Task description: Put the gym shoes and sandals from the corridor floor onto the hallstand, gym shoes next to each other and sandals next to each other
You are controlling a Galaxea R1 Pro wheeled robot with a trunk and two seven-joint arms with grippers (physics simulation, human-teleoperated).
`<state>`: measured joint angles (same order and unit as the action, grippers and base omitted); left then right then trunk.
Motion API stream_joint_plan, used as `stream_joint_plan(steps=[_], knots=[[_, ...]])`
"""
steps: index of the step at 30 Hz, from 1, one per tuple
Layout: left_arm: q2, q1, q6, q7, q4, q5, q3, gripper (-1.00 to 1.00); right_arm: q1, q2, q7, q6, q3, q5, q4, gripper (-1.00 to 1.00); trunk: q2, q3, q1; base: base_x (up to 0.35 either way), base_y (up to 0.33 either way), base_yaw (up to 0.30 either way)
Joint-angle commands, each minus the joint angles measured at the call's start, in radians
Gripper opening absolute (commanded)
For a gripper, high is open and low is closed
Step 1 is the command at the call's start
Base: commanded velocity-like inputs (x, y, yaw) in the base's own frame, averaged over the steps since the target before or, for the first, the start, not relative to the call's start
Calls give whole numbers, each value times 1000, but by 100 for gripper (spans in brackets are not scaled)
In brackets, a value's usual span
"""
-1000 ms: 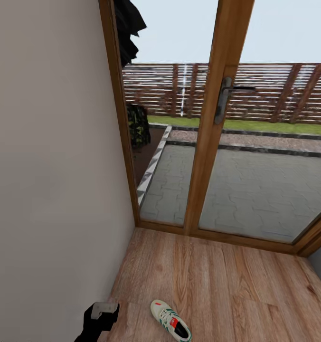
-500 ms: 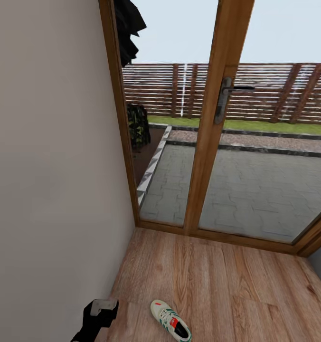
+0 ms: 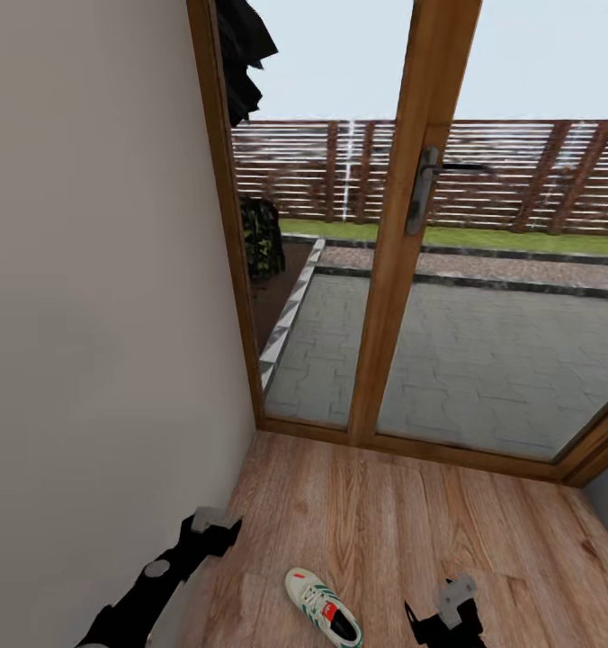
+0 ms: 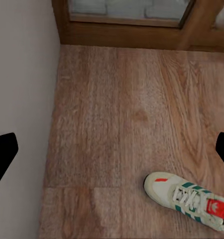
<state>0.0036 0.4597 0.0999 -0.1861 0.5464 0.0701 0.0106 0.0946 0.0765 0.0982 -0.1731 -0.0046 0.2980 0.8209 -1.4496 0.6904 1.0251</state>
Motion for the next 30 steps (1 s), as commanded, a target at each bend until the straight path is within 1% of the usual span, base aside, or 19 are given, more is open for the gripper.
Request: stream_joint_plan(steps=[1, 4, 8, 10, 11, 12, 13, 14, 18, 19, 21, 26, 28, 29, 30], knots=[[-1, 10, -10, -17, 8, 9, 0, 100, 13, 0, 31, 19, -1, 15, 3, 100, 0, 1, 0, 0, 0, 0], [-5, 37, -40, -56, 22, 10, 0, 100, 51, 0, 123, 67, -1, 34, 7, 100, 0, 1, 0, 0, 0, 0], [-19, 74, -73, -100, 29, 12, 1, 100, 95, 0, 237, 100, -2, 47, 9, 100, 0, 1, 0, 0, 0, 0], [-29, 89, -89, -123, 31, 15, 1, 100, 108, 0, 279, 109, -2, 51, 10, 100, 0, 1, 0, 0, 0, 0], [-29, 89, -89, -123, 31, 15, 1, 100, 108, 0, 279, 109, -2, 51, 10, 100, 0, 1, 0, 0, 0, 0], [-34, 96, -97, -137, 32, 16, 2, 100, 113, 0, 294, 112, -2, 52, 10, 100, 0, 1, 0, 0, 0, 0], [-39, 103, -107, -152, 32, 17, 3, 100, 117, 0, 306, 114, -2, 53, 9, 100, 0, 1, 0, 0, 0, 0], [-48, 116, -126, -186, 33, 21, 10, 100, 123, -1, 324, 118, -1, 55, 8, 100, 0, 1, 0, 0, 0, 0], [-57, 142, -168, -259, 34, 30, 37, 100, 128, -1, 343, 121, -1, 56, -7, 100, 0, 1, 0, 0, 0, 0], [-59, 155, -186, -289, 35, 32, 52, 100, 130, -2, 348, 121, 0, 56, -20, 100, 0, 1, 0, 0, 0, 0], [-61, 166, -198, -312, 38, 33, 65, 100, 131, -2, 352, 121, 0, 57, -32, 100, 0, 1, 0, 0, 0, 0], [-65, 179, -211, -338, 58, 36, 89, 100, 132, -3, 356, 121, 0, 58, -45, 100, 0, 1, 0, 0, 0, 0], [-66, 183, -216, -344, 80, 37, 112, 100, 132, -3, 357, 122, 0, 58, -49, 100, 0, 1, 0, 0, 0, 0], [-66, 183, -219, -346, 95, 38, 133, 100, 132, -3, 357, 122, 0, 59, -49, 100, 0, 1, 0, 0, 0, 0], [-66, 184, -221, -346, 103, 38, 144, 100, 132, -3, 357, 122, 0, 59, -49, 100, 0, 1, 0, 0, 0, 0]])
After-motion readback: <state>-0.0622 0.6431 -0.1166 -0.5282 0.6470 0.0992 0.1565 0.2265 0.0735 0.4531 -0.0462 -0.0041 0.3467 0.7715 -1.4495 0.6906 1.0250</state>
